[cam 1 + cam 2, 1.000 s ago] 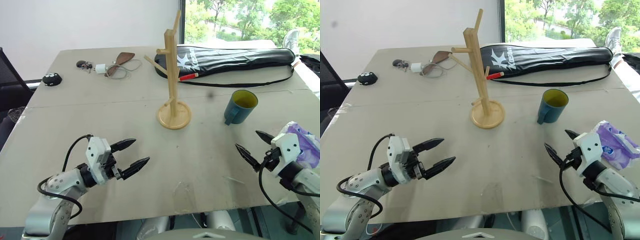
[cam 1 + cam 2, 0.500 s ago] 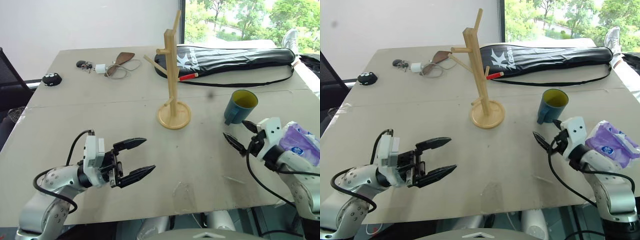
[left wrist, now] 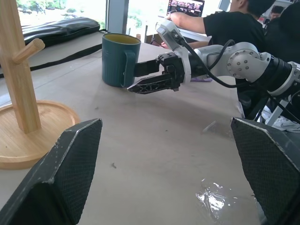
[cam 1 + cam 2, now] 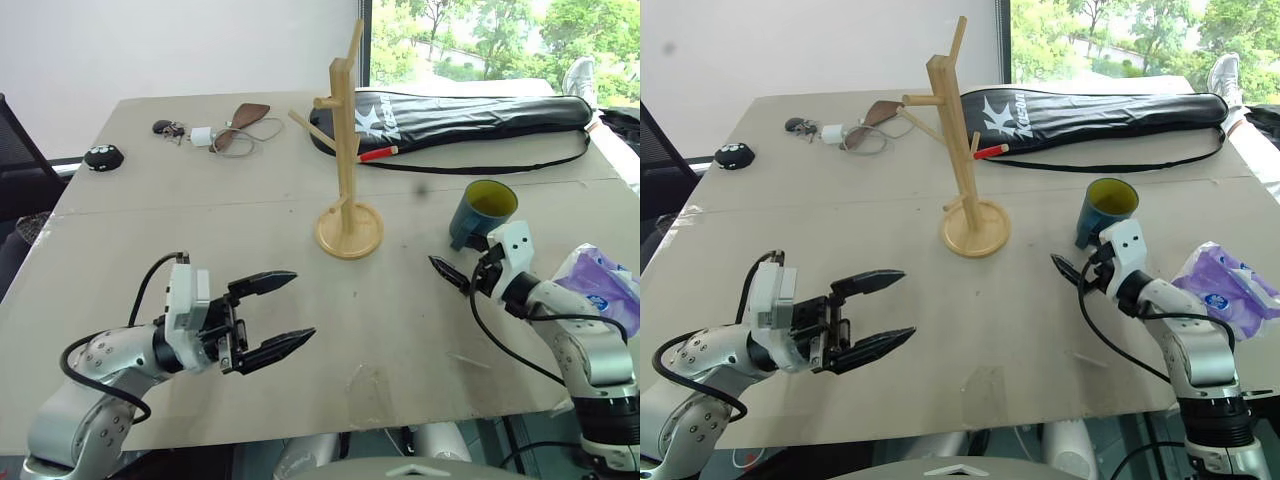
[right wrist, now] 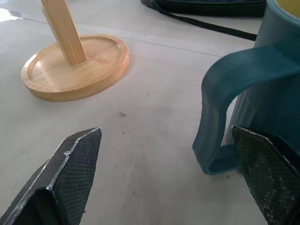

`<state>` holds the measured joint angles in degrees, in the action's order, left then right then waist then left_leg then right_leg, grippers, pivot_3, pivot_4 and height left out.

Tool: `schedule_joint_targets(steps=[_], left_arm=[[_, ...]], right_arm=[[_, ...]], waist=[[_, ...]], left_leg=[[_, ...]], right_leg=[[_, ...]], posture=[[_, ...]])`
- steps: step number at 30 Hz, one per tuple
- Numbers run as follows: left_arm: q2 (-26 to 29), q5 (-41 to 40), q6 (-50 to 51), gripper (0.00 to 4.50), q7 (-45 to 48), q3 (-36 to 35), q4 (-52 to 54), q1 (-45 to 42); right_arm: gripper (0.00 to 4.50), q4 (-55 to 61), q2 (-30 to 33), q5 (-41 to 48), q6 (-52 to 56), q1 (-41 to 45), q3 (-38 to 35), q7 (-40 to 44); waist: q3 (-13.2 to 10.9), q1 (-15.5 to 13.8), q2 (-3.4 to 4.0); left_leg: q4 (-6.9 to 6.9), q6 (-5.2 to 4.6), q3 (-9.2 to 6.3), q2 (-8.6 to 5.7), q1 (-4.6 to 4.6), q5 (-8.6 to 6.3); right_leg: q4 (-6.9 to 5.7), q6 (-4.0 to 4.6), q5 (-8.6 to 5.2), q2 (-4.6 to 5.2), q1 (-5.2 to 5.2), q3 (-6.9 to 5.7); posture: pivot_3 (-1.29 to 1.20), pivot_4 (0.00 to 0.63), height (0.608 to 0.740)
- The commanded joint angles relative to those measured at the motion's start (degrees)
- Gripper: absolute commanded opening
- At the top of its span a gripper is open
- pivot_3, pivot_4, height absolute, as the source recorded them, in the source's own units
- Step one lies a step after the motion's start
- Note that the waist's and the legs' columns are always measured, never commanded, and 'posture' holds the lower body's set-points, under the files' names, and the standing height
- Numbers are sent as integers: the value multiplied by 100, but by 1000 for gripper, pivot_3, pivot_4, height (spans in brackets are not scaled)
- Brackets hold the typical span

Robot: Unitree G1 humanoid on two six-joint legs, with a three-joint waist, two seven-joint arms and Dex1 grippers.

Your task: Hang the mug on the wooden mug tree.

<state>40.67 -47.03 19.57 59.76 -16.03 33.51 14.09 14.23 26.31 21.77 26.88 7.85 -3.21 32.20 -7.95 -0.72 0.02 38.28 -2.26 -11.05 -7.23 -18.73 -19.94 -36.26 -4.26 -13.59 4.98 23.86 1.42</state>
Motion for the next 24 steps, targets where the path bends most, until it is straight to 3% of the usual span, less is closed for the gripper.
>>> schedule_joint_targets(steps=[1,6,8,9,15,24], left_arm=[[38,-68,-68,4500,8,-191,232,80],[-4,23,-148,4500,-59,-237,242,113],[-23,-54,-122,4500,-77,-258,258,128],[-53,-62,-135,4500,-108,-270,258,121],[-390,-62,-355,4500,-283,-383,198,189],[-1278,-186,-1335,4500,83,-679,-114,541]], right_arm=[[3526,-162,-66,-16,-298,147,-76,75],[1013,-543,-95,-85,-642,250,-116,168],[208,-600,-89,-93,-717,257,-112,213],[56,-620,-79,-87,-754,274,-115,248],[56,-121,298,109,-521,538,-124,648],[56,689,960,1074,2066,2712,66,538]], waist=[[0,1,0],[0,2,0],[0,2,0],[-1,1,1],[-3,7,5],[-8,14,11]], left_leg=[[0,0,0,0,0,0],[0,0,1,0,0,0],[0,0,0,0,0,0],[0,0,0,0,0,0],[1,0,2,0,0,0],[-1,0,-1,7,-8,0]], right_leg=[[0,0,0,0,0,0],[0,0,0,0,0,1],[0,0,0,0,0,0],[0,0,0,0,0,0],[0,0,0,0,0,2],[7,0,0,2,2,-4]], posture=[[0,150,740],[0,150,740],[0,150,740],[0,150,740],[0,150,740],[0,150,740]])
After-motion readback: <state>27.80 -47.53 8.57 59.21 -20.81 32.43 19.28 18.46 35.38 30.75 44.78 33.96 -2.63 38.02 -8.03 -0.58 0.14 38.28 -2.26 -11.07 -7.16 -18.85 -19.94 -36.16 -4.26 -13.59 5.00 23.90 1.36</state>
